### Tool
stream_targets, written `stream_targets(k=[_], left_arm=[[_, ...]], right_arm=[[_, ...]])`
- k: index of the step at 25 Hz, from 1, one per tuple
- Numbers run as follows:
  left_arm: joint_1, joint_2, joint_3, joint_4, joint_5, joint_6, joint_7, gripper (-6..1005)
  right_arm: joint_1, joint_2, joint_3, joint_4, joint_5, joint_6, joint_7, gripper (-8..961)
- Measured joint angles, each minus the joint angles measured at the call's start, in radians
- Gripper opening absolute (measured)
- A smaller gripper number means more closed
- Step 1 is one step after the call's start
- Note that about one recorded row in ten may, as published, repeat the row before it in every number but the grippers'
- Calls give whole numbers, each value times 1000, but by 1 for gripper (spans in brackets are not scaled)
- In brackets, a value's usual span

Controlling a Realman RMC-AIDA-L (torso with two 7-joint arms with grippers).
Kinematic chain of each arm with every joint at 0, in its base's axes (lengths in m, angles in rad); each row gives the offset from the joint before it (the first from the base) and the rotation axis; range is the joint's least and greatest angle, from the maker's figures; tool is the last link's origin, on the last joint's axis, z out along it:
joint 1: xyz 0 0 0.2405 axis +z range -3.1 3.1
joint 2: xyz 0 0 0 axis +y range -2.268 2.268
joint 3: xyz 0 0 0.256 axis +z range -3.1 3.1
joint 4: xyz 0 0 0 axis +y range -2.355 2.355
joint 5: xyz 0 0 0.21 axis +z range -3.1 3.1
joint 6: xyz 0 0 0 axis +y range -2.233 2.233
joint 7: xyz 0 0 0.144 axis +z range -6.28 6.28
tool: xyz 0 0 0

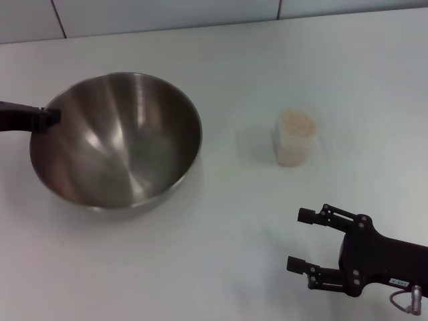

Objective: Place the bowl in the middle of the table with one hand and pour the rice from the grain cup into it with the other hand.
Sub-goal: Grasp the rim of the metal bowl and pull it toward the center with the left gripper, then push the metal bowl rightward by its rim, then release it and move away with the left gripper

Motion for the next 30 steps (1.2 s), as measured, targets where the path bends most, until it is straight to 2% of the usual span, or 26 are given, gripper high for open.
stream_targets(k=[5, 7, 8, 11, 12, 15, 16, 18, 19, 20, 24, 30], left_arm=[[-57, 17, -66, -66, -8, 64, 21, 60], [-101, 32, -132, -126, -19, 116, 67, 57], [-144, 48, -190, -192, -32, 155, 114, 55], [-162, 56, -215, -224, -38, 171, 135, 49], [-199, 73, -241, -279, -46, 186, 163, 47], [-199, 73, -241, -279, -46, 186, 163, 42], [-255, 88, -251, -346, -51, 192, 184, 40], [-287, 72, -244, -353, -46, 177, 186, 40], [-306, 53, -233, -355, -33, 146, 185, 40], [-312, 47, -227, -356, -29, 137, 185, 40], [-345, 26, -164, -388, -8, 66, 176, 39], [-357, 10, -143, -410, 15, 19, 178, 39]], right_arm=[[0, 0, 0, 0, 0, 0, 0, 736], [0, 0, 0, 0, 0, 1, 0, 734], [0, 0, 0, -1, 0, 3, 0, 733], [1, 0, 0, -6, -4, 11, 8, 730], [3, 0, 0, -7, -7, 13, 11, 729], [8, 1, -1, -7, -16, 15, 14, 726], [10, 1, -1, -7, -16, 15, 14, 725], [11, 1, -1, -6, -16, 15, 14, 723], [11, 1, -2, -6, -16, 15, 14, 722], [11, 1, -2, -6, -17, 15, 14, 721], [11, 2, -2, -6, -17, 16, 14, 717], [11, 2, -2, -3, -17, 16, 14, 711]])
